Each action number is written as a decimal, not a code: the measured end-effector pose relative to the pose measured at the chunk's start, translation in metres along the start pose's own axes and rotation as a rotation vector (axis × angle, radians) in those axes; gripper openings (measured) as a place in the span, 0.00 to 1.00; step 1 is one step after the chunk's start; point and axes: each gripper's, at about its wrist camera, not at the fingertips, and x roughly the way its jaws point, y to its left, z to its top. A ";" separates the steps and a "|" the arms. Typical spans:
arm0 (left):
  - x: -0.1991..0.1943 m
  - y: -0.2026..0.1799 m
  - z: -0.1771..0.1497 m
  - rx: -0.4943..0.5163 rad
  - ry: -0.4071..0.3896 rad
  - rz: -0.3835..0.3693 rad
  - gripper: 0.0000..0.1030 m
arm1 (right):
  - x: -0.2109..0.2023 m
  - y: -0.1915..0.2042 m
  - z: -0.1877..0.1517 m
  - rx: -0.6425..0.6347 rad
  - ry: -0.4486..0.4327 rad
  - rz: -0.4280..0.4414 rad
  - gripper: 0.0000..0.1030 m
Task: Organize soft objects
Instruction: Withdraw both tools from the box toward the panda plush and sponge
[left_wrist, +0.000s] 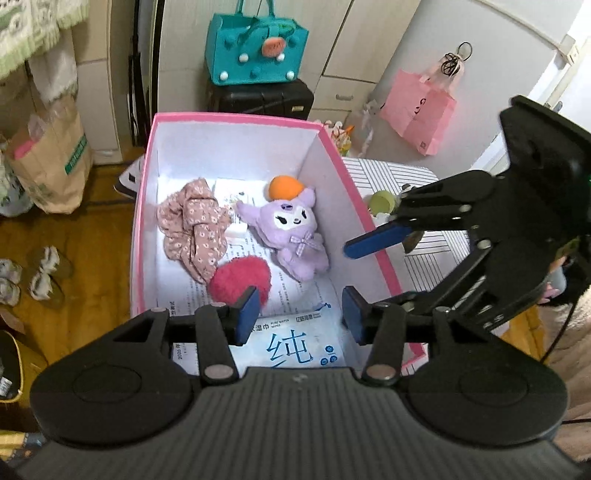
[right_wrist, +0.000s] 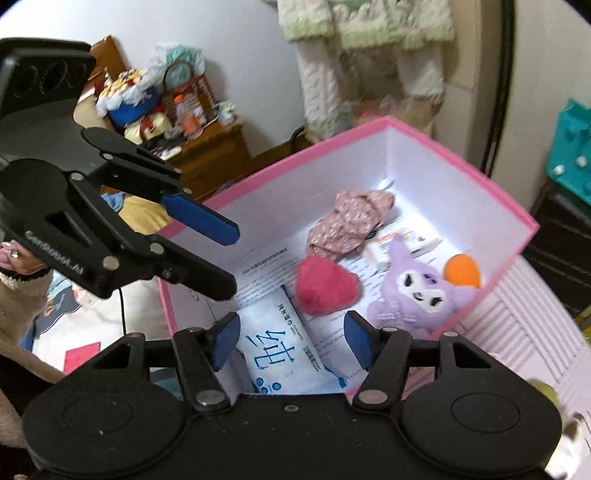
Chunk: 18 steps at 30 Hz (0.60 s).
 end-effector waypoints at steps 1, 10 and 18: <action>-0.004 -0.002 -0.002 0.009 -0.010 0.005 0.48 | -0.006 0.003 -0.002 -0.001 -0.012 -0.012 0.65; -0.038 -0.031 -0.012 0.094 -0.058 0.045 0.55 | -0.058 0.042 -0.027 -0.072 -0.134 -0.160 0.65; -0.068 -0.065 -0.027 0.171 -0.099 0.052 0.63 | -0.096 0.073 -0.061 -0.110 -0.192 -0.235 0.65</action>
